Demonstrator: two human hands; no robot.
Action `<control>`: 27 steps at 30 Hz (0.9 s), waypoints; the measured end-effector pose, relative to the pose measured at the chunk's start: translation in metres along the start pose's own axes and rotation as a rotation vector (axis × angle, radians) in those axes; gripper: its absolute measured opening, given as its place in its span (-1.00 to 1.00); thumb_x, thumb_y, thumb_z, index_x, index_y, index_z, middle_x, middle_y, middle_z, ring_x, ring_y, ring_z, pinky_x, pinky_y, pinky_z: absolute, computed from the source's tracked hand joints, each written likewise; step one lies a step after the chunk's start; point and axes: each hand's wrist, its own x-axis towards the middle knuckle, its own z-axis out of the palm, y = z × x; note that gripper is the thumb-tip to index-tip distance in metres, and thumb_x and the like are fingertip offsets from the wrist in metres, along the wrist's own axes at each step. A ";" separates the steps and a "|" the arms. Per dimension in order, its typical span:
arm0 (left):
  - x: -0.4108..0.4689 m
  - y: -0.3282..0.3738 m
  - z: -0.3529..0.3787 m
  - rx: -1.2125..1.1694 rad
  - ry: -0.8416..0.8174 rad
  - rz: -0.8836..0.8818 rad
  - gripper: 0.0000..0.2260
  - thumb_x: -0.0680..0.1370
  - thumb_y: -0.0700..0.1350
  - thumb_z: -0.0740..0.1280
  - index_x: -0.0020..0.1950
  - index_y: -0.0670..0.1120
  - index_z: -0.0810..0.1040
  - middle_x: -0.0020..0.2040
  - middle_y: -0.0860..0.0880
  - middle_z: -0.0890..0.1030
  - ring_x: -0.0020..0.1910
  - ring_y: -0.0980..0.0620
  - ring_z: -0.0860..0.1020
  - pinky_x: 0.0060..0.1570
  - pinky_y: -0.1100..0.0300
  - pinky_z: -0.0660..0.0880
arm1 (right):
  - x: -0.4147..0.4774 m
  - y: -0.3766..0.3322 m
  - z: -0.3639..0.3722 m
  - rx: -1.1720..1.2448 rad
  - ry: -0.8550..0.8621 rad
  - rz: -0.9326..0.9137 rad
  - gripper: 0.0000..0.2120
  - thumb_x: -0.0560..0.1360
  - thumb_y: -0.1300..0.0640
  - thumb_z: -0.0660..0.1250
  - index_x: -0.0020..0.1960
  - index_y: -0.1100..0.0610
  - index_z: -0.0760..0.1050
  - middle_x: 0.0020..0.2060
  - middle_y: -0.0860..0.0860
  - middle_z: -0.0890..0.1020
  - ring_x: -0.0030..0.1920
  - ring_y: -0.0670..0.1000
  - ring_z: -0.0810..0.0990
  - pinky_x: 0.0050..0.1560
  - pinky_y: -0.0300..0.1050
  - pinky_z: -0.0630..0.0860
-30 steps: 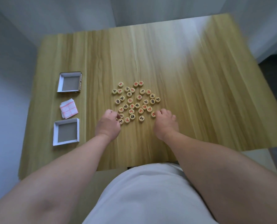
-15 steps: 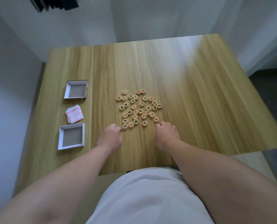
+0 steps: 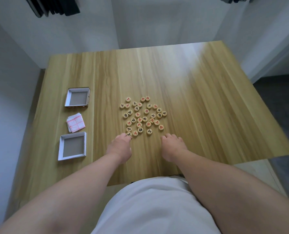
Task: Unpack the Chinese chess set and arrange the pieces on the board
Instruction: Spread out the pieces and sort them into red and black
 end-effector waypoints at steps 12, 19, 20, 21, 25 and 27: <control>0.005 0.012 0.000 0.166 0.009 0.070 -0.57 0.58 -0.08 0.22 0.47 -0.02 0.38 0.43 0.04 0.37 0.40 -0.02 0.33 0.37 0.06 0.33 | 0.013 0.008 -0.006 -0.044 -0.049 -0.025 -0.53 0.52 0.27 0.16 0.42 0.10 0.36 0.37 0.08 0.43 0.40 0.13 0.37 0.37 0.08 0.31; 0.014 0.023 0.002 0.216 -0.023 0.088 -0.47 0.57 -0.05 0.25 0.55 -0.02 0.27 0.54 0.04 0.26 0.50 -0.01 0.21 0.42 0.04 0.25 | 0.025 0.016 -0.012 -0.071 -0.086 -0.077 -0.54 0.53 0.27 0.16 0.42 0.10 0.36 0.36 0.08 0.43 0.40 0.14 0.37 0.38 0.09 0.31; 0.015 0.025 0.002 0.219 -0.023 0.087 -0.47 0.57 -0.05 0.25 0.55 -0.02 0.27 0.55 0.04 0.25 0.51 -0.01 0.20 0.43 0.05 0.24 | 0.027 0.018 -0.013 -0.073 -0.089 -0.083 -0.54 0.53 0.26 0.16 0.42 0.10 0.36 0.35 0.08 0.44 0.39 0.14 0.37 0.38 0.09 0.31; 0.017 0.027 0.002 0.223 -0.024 0.085 -0.47 0.57 -0.05 0.25 0.55 -0.02 0.27 0.55 0.04 0.24 0.51 -0.01 0.20 0.43 0.05 0.23 | 0.028 0.021 -0.014 -0.075 -0.092 -0.087 -0.54 0.53 0.26 0.16 0.43 0.10 0.36 0.35 0.08 0.44 0.39 0.14 0.37 0.37 0.09 0.31; 0.026 0.036 0.000 0.223 0.006 0.050 -0.48 0.56 -0.08 0.25 0.53 -0.01 0.28 0.55 0.02 0.25 0.51 -0.02 0.21 0.43 0.05 0.21 | 0.036 0.029 -0.015 -0.064 -0.105 -0.095 -0.52 0.51 0.27 0.16 0.43 0.09 0.35 0.36 0.07 0.43 0.39 0.14 0.37 0.37 0.09 0.31; 0.031 0.039 -0.002 0.208 0.023 0.012 -0.48 0.55 -0.09 0.25 0.52 -0.02 0.28 0.55 -0.01 0.27 0.50 -0.03 0.23 0.42 0.04 0.22 | 0.039 0.032 -0.015 -0.051 -0.102 -0.108 -0.50 0.52 0.27 0.16 0.45 0.09 0.33 0.38 0.07 0.42 0.40 0.13 0.36 0.38 0.10 0.31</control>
